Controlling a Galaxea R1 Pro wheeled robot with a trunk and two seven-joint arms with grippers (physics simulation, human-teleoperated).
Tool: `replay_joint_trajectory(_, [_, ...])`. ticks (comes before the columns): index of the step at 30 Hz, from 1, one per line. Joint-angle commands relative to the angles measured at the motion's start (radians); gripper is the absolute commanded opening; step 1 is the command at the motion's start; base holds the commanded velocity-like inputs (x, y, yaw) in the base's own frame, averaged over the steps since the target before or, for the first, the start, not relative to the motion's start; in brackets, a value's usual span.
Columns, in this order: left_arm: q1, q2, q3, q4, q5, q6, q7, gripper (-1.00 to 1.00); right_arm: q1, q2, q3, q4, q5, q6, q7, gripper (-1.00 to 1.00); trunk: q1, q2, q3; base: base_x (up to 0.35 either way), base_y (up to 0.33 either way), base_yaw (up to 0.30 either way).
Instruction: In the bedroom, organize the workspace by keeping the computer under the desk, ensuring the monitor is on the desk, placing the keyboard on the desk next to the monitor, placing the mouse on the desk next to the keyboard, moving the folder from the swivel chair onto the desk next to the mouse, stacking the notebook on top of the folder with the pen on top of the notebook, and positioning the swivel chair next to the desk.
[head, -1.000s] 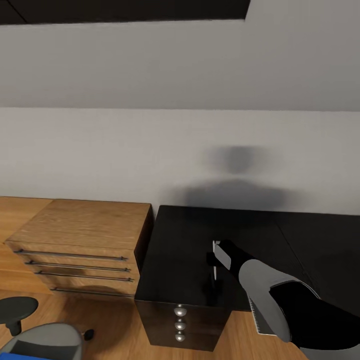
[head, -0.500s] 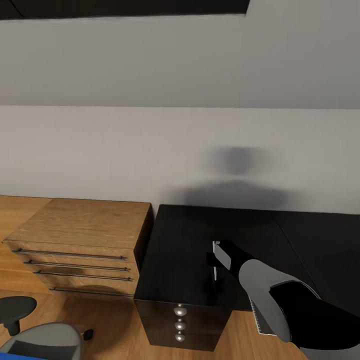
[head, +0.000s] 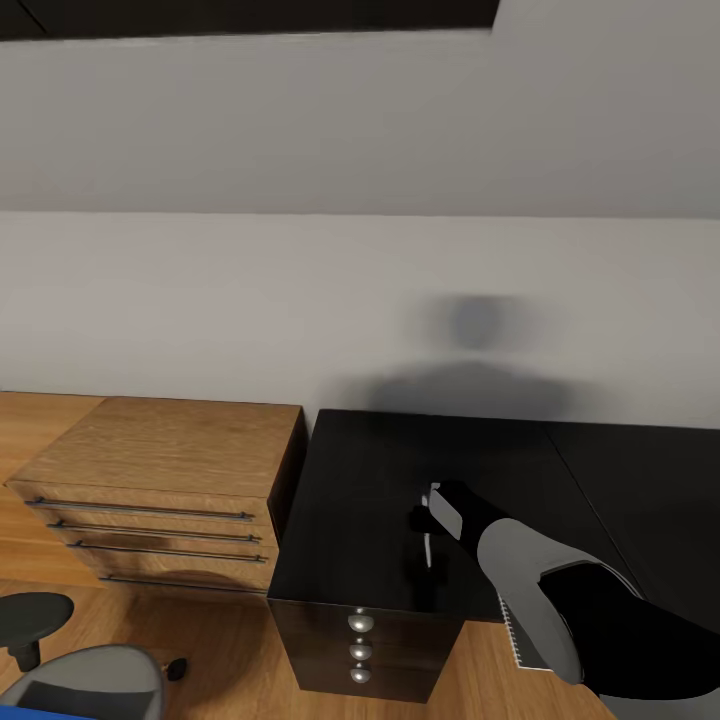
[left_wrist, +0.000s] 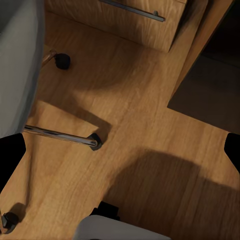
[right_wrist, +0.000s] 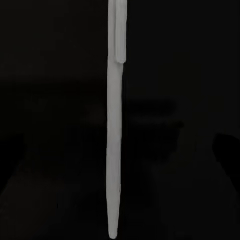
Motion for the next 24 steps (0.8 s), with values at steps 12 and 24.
replay_joint_trajectory(12, [0.000,0.002,-0.009,0.000,0.006,-0.003,0.001,1.00,0.000,0.000,0.008,-0.003,-0.011,0.004,-0.006,1.00,-0.046,0.083,0.037,0.000,0.000,0.000])
replay_joint_trajectory(24, [0.000,0.002,-0.008,0.000,0.007,-0.003,0.001,1.00,0.000,0.003,0.009,-0.011,-0.012,-0.002,-0.007,1.00,-0.081,0.146,0.065,0.000,0.000,0.000])
